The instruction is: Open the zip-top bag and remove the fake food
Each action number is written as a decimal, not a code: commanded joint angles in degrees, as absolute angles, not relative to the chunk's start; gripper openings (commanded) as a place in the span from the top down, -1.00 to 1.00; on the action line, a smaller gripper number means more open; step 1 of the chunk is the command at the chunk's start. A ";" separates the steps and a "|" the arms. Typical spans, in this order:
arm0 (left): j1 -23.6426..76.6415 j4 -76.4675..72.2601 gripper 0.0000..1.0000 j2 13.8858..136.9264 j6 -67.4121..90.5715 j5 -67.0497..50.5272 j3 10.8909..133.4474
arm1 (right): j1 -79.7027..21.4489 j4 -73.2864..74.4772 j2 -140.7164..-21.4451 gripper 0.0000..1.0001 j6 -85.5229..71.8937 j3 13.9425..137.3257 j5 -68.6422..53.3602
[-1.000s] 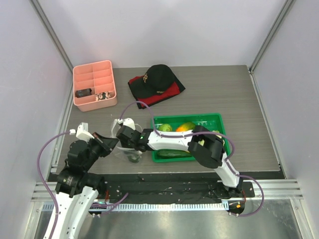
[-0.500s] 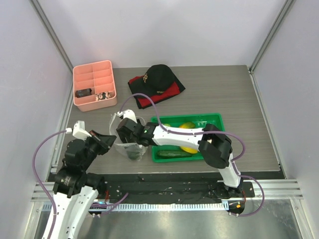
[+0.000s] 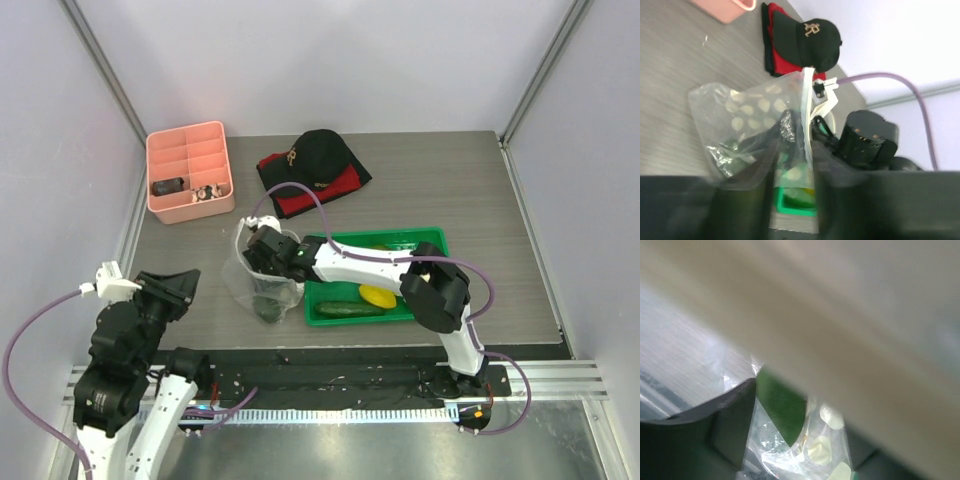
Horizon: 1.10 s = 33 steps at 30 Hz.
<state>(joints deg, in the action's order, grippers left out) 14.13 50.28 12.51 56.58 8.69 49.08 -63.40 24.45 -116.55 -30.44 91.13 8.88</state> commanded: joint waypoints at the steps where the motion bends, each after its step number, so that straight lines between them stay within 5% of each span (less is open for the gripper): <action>1: 13.97 58.96 0.68 15.63 67.39 13.71 43.87 | -62.58 22.24 -111.98 -0.33 -32.78 90.70 4.22; 2: 14.06 58.89 0.87 16.51 70.28 13.28 42.38 | -62.58 22.32 -111.89 -0.28 -33.04 90.79 4.13; 6: 13.98 52.75 0.98 19.07 74.88 8.01 32.82 | -62.49 23.37 -111.18 0.43 -31.91 91.23 4.65; 9: 14.06 50.89 1.00 20.65 77.25 6.68 29.02 | -62.58 25.13 -111.53 0.59 -30.76 91.41 5.01; 33: 14.15 14.42 0.99 42.01 82.18 -4.66 9.93 | -66.62 26.54 -110.66 0.38 -31.82 87.36 -5.09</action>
<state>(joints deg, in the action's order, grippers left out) 14.13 21.19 41.60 81.10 -4.58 10.63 -65.17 25.12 -114.72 -31.66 87.15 -2.72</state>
